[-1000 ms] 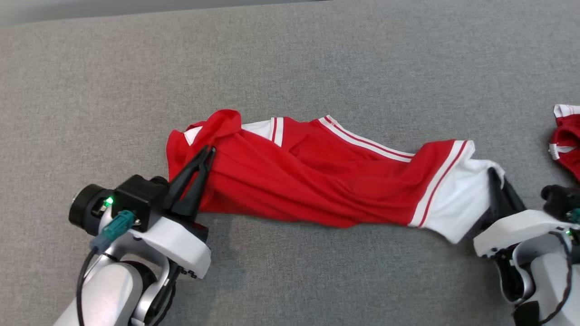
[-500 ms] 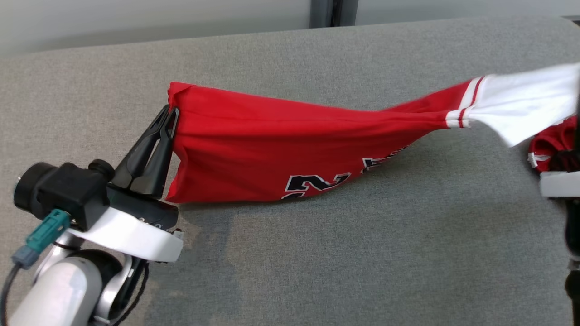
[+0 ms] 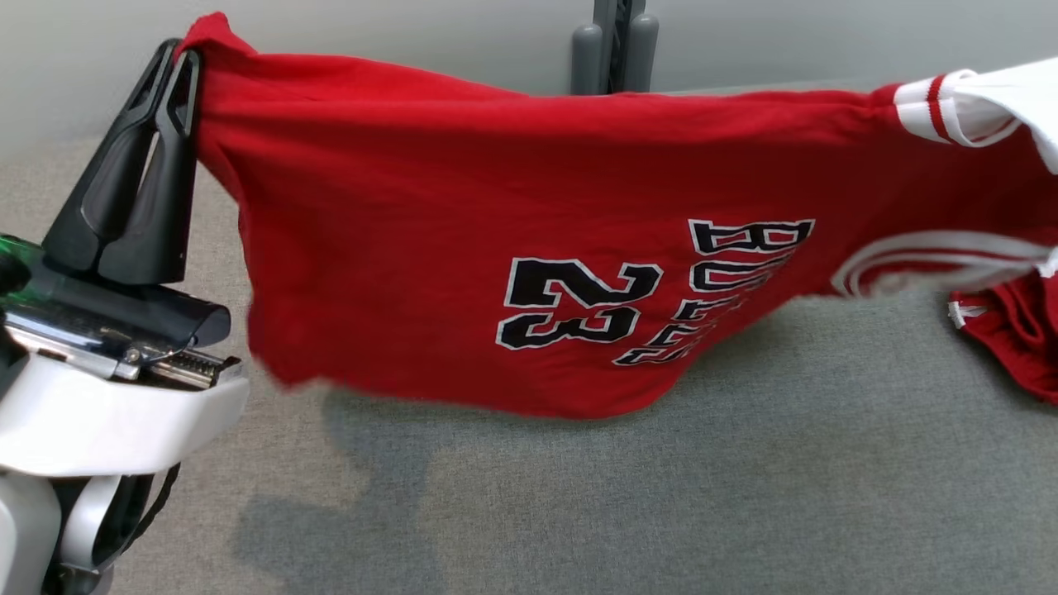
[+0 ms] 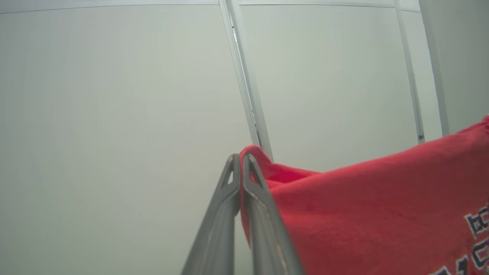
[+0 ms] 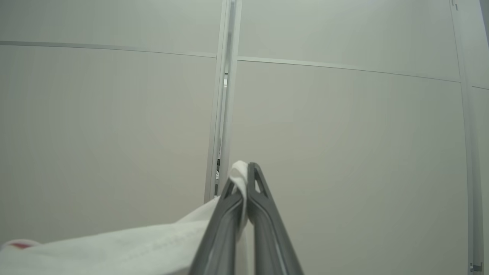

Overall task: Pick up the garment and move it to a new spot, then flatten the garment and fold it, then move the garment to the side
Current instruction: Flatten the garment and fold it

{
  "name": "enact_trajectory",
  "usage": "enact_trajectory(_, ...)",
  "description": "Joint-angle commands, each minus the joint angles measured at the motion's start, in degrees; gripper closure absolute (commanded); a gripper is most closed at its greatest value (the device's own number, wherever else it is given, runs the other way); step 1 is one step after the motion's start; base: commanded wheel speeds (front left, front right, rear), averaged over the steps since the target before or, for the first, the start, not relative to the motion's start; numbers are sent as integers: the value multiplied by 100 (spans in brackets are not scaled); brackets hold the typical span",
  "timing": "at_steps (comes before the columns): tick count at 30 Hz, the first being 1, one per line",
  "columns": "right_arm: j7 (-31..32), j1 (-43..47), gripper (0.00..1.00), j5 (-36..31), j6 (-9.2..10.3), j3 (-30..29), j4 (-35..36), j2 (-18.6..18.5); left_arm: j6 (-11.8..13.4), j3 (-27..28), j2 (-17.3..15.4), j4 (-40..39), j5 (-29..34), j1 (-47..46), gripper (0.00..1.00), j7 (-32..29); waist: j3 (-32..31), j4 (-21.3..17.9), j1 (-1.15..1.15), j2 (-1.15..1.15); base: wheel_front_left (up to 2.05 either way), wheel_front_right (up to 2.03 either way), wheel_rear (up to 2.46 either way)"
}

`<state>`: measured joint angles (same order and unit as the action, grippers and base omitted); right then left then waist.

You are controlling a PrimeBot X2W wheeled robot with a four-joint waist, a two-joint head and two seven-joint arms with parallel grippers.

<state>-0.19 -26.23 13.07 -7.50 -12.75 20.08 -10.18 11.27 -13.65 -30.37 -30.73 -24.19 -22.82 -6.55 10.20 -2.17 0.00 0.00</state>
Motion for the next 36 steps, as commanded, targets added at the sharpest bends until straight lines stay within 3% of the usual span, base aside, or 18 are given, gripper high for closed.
enact_trajectory(1, 48, -18, 100, -23, 2, -23, 44, -9, 47, 45, -36, -30, 17, -104, 100, -30, -3, -1, 0, 0, 0, 0, 0)
enact_trajectory(7, 279, -132, 100, -21, 2, 90, -84, -44, 19, 108, 36, 81, -132, -345, 100, -36, 83, -28, 0, 0, 0, 0, 0)
enact_trajectory(12, 306, -538, 100, 124, 2, 348, -730, -122, -241, -4, 197, 795, -354, -896, 100, 85, 325, -8, 0, 0, 0, 0, 0)
enact_trajectory(25, -369, -3551, 100, 582, 1, 1045, -3734, -434, -1069, -529, 929, 4514, -218, -3810, 100, 679, 1218, 123, 0, 0, 0, 0, 0)
enact_trajectory(36, -1293, -5878, 100, 842, 3, 1419, -6207, -195, -1384, -536, 1291, 7527, -216, -5838, 100, 1096, 1431, 24, 0, 0, 0, 0, 0)
